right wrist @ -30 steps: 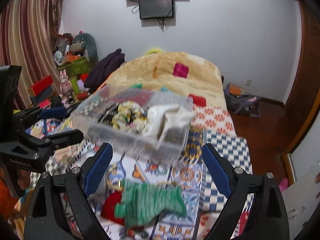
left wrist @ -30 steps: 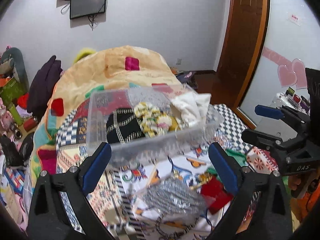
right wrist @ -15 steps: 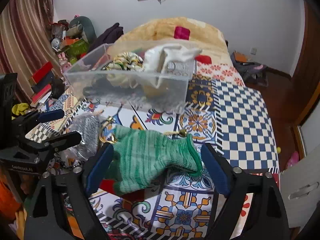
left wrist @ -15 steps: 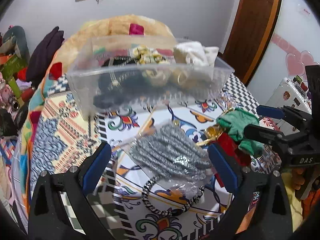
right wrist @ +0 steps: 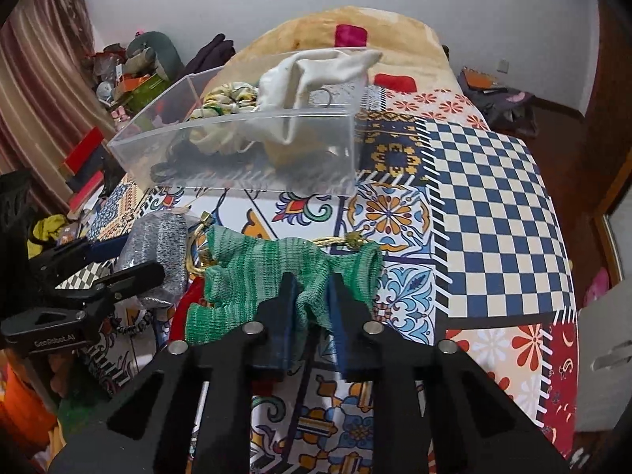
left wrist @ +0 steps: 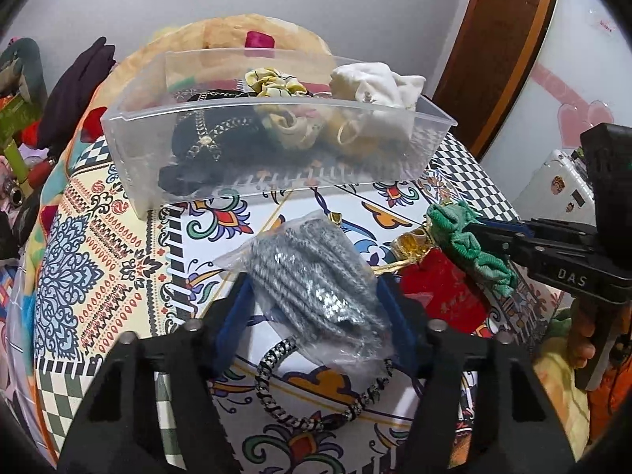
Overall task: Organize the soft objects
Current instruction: 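Grasp the silver mesh bag with the left tool while the right tool grasps the green sock, then place the mesh bag and green sock into the clear box with both tools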
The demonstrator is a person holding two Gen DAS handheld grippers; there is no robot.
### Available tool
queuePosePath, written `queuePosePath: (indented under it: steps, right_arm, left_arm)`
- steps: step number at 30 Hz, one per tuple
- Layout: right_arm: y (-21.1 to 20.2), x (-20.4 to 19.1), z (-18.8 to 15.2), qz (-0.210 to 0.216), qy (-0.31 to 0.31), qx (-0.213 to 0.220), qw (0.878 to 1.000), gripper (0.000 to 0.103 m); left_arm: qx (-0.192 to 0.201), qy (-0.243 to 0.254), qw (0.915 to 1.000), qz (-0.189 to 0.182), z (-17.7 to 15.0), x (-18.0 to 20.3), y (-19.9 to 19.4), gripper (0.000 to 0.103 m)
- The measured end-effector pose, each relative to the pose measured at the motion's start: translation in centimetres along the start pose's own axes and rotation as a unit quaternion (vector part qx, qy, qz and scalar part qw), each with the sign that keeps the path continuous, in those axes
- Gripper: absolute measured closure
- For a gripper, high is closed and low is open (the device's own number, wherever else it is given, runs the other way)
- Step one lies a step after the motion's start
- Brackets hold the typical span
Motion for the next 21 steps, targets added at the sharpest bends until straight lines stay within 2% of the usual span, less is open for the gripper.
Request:
queuePosePath:
  steps: [2, 5, 7, 12, 21]
  right_arm:
    - [-0.2, 0.0, 0.0, 0.0, 0.001, 0.004, 1.0, 0.093]
    - [-0.7, 0.0, 0.2, -0.008, -0.007, 0.014, 1.0, 0.095]
    - [-1.3, -0.1, 0.4, -0.006, -0.009, 0.024, 1.0, 0.096]
    - [-3.1, -0.1, 1.2, -0.002, -0.01, 0.049, 0.999, 0.096]
    - [-6.9, -1.2, 3.9, -0.007, -0.021, 0.107, 0.994, 0.096]
  left_arm:
    - [-0.002, -0.001, 0.9999, -0.01, 0.0, 0.2, 0.2, 0.061]
    - [0.001, 0.003, 0.9999, -0.012, 0.1, 0.4, -0.1, 0.073]
    - [0.007, 0.007, 0.9999, -0.012, 0.2, 0.6, -0.5, 0.077]
    - [0.027, 0.011, 0.9994, -0.018, 0.8, 0.9, -2.1, 0.079]
    - [0.088, 0.019, 0.9958, -0.017, 3.3, 0.8, -6.9, 0.08]
Point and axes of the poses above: each gripper's, at about its wrist camera, not at the fingertips, and y roughly the way its jaws point, x to its right, z to its top, the point moved 7 cm from there along y, roughly the way its jaws point, and after that the axes turned 10 degrees about -z, right-handed, at the moved point
